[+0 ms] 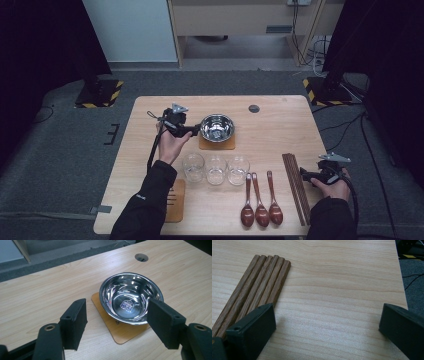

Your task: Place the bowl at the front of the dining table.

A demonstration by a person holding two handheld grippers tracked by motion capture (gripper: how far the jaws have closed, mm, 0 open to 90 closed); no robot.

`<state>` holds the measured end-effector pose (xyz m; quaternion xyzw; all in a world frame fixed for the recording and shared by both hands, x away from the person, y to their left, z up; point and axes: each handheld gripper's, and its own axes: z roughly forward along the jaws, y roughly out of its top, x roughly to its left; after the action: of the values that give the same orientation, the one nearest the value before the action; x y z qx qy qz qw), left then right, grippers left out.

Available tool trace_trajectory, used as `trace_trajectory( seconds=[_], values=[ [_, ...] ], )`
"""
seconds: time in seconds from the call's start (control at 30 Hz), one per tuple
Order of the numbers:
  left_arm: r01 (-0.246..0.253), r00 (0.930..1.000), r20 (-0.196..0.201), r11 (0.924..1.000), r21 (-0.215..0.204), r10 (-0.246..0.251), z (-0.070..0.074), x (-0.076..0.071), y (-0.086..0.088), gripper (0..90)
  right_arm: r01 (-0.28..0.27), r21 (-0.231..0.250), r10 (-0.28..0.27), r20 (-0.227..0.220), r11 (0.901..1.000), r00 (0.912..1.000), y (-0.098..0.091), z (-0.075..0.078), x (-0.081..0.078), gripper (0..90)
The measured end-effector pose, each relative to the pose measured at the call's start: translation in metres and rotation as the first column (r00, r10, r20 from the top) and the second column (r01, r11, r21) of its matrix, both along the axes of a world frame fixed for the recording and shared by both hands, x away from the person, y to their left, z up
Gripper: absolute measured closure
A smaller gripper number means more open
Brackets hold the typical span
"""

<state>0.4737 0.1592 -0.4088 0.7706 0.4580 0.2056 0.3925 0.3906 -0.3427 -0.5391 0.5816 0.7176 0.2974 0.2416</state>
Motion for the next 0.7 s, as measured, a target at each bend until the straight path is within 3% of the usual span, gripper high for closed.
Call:
trace_trajectory(
  seconds=[0.33, 0.7],
  values=[
    [0.019, 0.998, 0.06, 0.9998, -0.01, -0.019, 0.007, -0.032, 0.015, 28.6, 0.0, -0.002, 0.0, 0.001, 1.0, 1.0, 0.0, 0.0, 0.0, 0.9],
    [-0.001, 0.9971, 0.076, 0.9999, -0.014, 0.002, -0.001, -0.059, 0.049, 26.6, 0.009, 0.002, -0.009, 0.004, 1.0, 1.0, 0.001, 0.0, -0.001, 2.2]
  ],
)
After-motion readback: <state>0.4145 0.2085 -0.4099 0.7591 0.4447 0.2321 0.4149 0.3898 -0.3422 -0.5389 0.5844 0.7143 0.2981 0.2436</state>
